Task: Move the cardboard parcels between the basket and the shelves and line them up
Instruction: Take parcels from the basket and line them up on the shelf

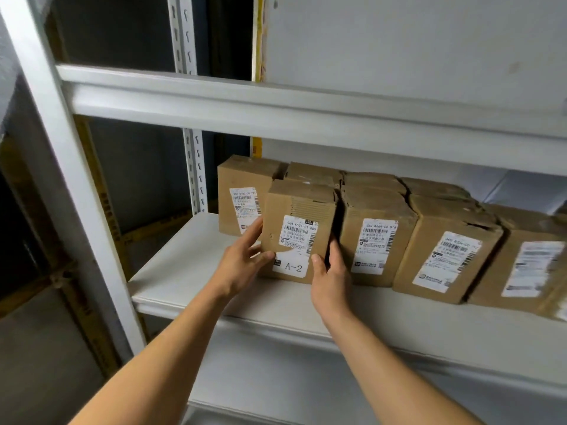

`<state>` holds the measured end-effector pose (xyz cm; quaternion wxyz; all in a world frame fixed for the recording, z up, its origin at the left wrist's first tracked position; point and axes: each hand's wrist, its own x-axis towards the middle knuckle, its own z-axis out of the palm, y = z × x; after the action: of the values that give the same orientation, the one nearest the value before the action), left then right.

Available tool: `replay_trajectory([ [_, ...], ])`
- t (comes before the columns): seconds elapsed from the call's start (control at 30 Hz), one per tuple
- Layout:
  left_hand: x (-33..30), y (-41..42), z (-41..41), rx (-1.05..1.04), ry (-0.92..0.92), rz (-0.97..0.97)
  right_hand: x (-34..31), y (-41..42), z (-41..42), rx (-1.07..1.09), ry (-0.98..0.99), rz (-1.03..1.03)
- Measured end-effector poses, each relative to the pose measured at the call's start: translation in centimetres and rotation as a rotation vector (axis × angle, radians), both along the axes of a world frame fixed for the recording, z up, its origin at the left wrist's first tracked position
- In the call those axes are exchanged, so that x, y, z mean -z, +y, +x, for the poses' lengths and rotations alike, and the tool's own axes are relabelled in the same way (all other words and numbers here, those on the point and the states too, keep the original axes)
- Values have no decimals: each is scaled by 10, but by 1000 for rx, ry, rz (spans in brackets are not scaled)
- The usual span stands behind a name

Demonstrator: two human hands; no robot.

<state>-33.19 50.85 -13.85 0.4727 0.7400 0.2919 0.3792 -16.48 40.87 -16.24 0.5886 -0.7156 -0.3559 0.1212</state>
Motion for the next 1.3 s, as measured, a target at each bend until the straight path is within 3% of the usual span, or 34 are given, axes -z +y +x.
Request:
replay_trajectory([
  [0.7, 15, 19, 20, -54, 24, 68, 6, 11, 6, 63, -37, -33],
  [0.93, 16, 5, 17, -152, 75, 131, 2, 4, 7, -95, 36, -61],
  [1.1, 16, -29, 12, -332, 157, 224, -19, -35, 7, -236, 28, -110],
  [1.2, 14, -63, 16, -479, 191, 254, -28, -76, 15, -268, -74, -107],
  [1.3, 9, -111, 39, -443, 188, 319, -25, -130, 36, -229, -130, -92],
])
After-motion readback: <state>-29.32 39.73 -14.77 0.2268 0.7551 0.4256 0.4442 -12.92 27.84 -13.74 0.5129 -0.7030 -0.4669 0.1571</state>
